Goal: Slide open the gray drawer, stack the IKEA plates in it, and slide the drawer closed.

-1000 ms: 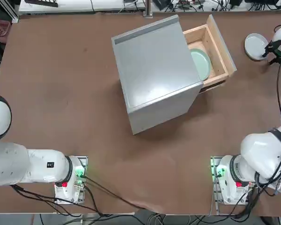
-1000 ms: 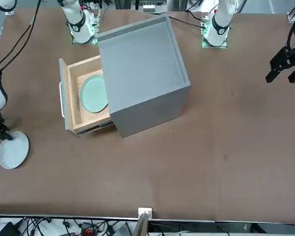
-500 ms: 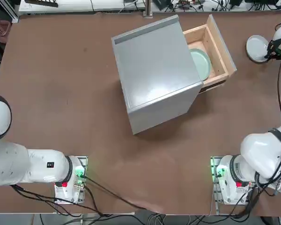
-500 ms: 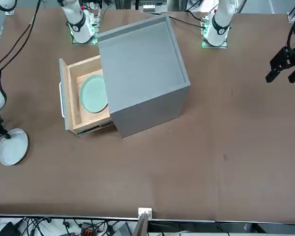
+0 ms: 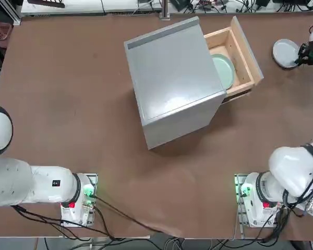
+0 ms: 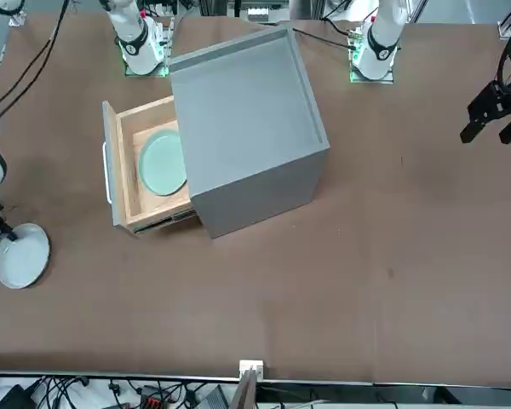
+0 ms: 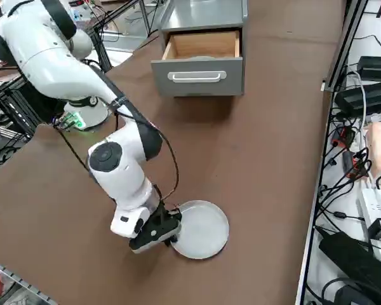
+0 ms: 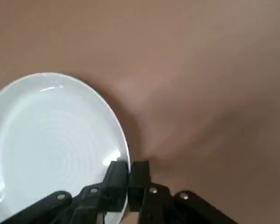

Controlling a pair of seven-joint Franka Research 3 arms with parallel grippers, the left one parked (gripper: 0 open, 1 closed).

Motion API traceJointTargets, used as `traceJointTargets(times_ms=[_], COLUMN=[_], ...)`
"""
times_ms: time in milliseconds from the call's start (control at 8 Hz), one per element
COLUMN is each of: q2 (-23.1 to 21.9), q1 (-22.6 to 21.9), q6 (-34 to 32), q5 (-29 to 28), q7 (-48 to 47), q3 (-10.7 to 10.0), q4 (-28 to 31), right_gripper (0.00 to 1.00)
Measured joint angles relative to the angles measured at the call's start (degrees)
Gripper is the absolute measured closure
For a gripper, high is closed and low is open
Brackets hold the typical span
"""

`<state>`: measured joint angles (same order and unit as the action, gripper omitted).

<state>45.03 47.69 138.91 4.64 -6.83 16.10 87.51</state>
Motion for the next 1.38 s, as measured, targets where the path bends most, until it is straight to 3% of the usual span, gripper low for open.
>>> traceJointTargets(times_ms=[250, 500, 625, 1125, 1375], q2=[-2.07, -5.06, -6.68, -11.49, -12.06], q1=[9.61, 16.01, 18.86, 33.16, 37.87], q6=[-10.91, -18.91, -23.61, -40.05, -42.49], q5=[0.01, -0.04, -0.29, -0.76, -0.76], q7=[6.94, 8.72, 8.72, 8.37, 5.91], q3=[11.31, 21.55, 27.96, 57.36, 68.55], q4=[-2.67, -3.07, -3.19, -1.76, 2.03], right_gripper=[1.00, 1.00, 1.00, 1.00, 1.00])
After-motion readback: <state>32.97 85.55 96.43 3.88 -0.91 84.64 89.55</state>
